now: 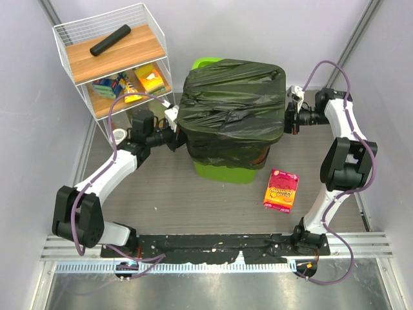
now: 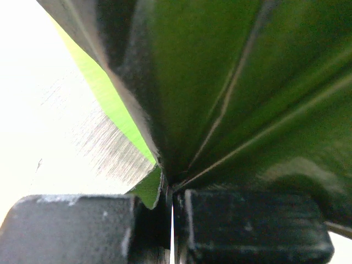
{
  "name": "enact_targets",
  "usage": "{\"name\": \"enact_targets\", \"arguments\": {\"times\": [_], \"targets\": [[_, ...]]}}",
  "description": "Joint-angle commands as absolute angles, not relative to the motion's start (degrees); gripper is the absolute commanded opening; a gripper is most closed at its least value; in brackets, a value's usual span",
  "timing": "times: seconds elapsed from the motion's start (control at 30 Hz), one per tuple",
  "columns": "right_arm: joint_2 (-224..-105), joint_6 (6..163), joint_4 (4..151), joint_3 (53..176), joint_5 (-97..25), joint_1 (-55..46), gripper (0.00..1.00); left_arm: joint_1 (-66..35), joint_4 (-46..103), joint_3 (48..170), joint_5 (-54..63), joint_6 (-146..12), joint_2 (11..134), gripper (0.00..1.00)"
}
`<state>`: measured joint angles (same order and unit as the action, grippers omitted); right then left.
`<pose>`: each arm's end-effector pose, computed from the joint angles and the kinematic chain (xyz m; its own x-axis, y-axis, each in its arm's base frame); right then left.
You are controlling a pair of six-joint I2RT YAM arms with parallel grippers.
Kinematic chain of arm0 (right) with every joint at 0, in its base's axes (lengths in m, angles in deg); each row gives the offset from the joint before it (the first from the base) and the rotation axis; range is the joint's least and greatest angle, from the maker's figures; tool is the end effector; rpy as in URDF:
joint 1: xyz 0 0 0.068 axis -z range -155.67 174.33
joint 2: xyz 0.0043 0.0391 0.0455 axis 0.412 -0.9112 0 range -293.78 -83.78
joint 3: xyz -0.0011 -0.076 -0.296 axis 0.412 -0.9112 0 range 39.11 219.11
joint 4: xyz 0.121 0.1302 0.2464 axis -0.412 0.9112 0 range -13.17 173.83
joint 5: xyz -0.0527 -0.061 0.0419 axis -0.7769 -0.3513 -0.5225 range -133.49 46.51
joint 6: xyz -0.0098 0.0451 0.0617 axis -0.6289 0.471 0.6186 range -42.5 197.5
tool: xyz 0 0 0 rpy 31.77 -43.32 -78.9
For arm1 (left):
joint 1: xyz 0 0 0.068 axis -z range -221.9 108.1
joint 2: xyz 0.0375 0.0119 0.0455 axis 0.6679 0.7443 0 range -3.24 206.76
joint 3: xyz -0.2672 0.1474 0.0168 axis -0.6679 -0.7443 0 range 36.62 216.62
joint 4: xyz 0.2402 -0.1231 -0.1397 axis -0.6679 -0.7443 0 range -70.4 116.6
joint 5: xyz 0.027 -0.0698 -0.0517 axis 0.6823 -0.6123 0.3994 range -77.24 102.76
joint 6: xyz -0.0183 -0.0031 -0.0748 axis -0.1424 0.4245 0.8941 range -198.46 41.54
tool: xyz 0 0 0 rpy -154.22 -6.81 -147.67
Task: Put the trash bags into the trash bin
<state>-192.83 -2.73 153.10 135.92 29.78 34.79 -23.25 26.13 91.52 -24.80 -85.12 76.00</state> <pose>0.4201 -0.0137 0.2994 -0.1942 -0.2525 -0.9479 -0.9641 0.2277 0.1369 0.3355 -0.1555 0.2884 -0.3048 0.1999 -0.9312 0.8187 0.5546 -0.1489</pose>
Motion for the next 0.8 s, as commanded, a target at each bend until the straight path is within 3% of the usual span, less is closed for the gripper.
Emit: {"name": "enact_targets", "arguments": {"times": [0.0, 0.77], "targets": [[-194.69, -2.13, 154.44, 134.03, 26.29, 34.79, 0.01, -22.92, 21.76, 88.04, -21.61, -86.55, 78.85, 0.0], [-194.7, -0.64, 150.14, 127.53, 24.19, 34.7, 0.02, -19.84, 14.75, 87.59, -14.49, -87.95, 84.38, 0.0]]}}
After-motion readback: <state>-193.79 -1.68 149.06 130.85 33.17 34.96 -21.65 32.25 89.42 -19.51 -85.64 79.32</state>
